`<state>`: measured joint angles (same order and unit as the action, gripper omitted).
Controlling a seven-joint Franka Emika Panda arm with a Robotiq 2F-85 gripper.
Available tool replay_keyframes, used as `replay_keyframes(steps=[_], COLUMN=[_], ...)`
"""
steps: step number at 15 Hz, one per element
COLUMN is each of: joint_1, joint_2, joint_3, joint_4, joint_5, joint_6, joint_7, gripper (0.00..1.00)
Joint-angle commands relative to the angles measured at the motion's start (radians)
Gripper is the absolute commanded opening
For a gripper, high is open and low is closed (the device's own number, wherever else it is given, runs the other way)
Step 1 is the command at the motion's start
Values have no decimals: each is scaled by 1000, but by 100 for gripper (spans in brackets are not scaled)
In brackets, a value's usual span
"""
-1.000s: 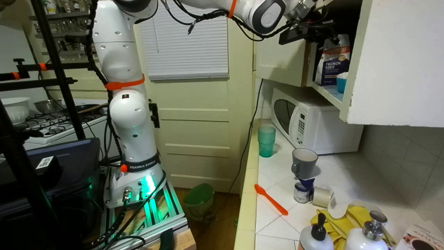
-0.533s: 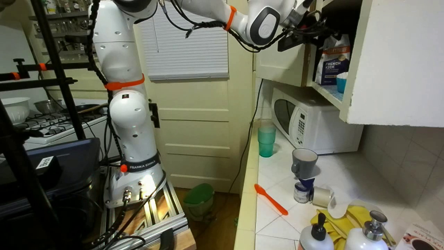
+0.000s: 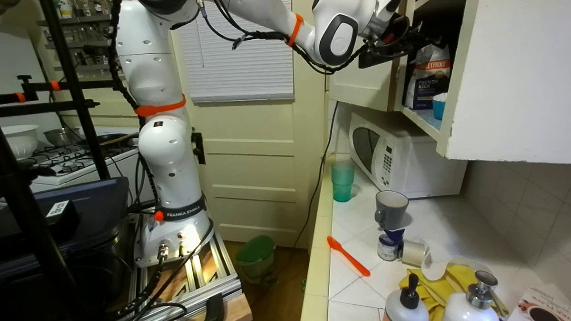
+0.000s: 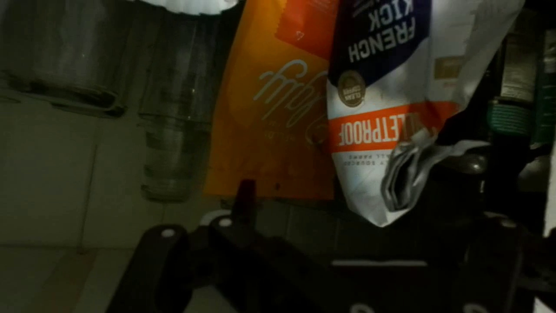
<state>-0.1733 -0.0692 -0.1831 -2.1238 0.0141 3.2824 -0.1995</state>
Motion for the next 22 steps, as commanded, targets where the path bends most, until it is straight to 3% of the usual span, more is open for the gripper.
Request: replay_keyframes(steps=[1,2,8,11,14,21,22], joint_1=[-1,-33,-55,-112,-221,-398,-375], joint_2=[-68,-87,-219,-286,-352,-508,-522], joint_3=[0,41,114,166,244,360,332], joint_4=[-76,-94,-206,-261,-306,-405,-416], joint_5=[-10,6,34,44,35,25,-14], joint_6=[4,-6,-71,-97,-148,-455,-497], joint_7=[63,64,147,217,305,533,590], gripper=[100,100,100,100,100,100,100])
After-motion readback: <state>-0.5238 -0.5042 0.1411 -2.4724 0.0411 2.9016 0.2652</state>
